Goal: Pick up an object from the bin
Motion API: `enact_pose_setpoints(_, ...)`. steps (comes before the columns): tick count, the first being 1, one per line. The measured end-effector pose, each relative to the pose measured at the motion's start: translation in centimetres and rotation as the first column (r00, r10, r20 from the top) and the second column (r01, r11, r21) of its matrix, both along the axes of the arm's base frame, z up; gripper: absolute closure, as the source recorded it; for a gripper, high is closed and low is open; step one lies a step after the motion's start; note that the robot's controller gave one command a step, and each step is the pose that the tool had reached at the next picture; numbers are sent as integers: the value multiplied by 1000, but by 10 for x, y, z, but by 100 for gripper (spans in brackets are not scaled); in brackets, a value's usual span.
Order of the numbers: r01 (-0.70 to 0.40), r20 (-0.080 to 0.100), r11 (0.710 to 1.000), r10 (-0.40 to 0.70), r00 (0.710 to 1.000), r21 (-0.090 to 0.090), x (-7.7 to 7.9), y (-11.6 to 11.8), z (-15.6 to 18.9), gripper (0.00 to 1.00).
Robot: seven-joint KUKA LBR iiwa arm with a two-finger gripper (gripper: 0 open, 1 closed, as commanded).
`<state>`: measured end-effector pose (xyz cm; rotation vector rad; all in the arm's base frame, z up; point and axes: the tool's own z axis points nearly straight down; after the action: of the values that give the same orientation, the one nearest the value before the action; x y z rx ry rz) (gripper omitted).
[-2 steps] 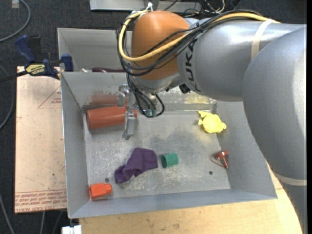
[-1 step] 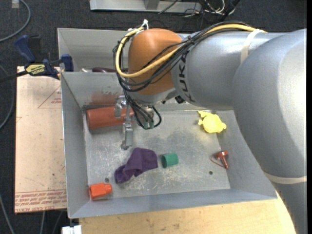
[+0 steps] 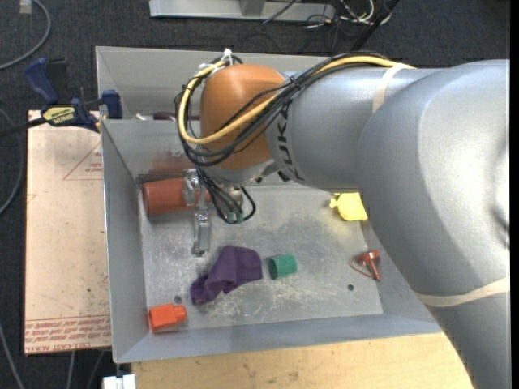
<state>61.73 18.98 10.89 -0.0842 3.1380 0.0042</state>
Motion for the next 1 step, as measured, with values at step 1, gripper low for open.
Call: enact_pose_setpoints(1,-86,-1,996,86,996,2,-32,-29,5,0)
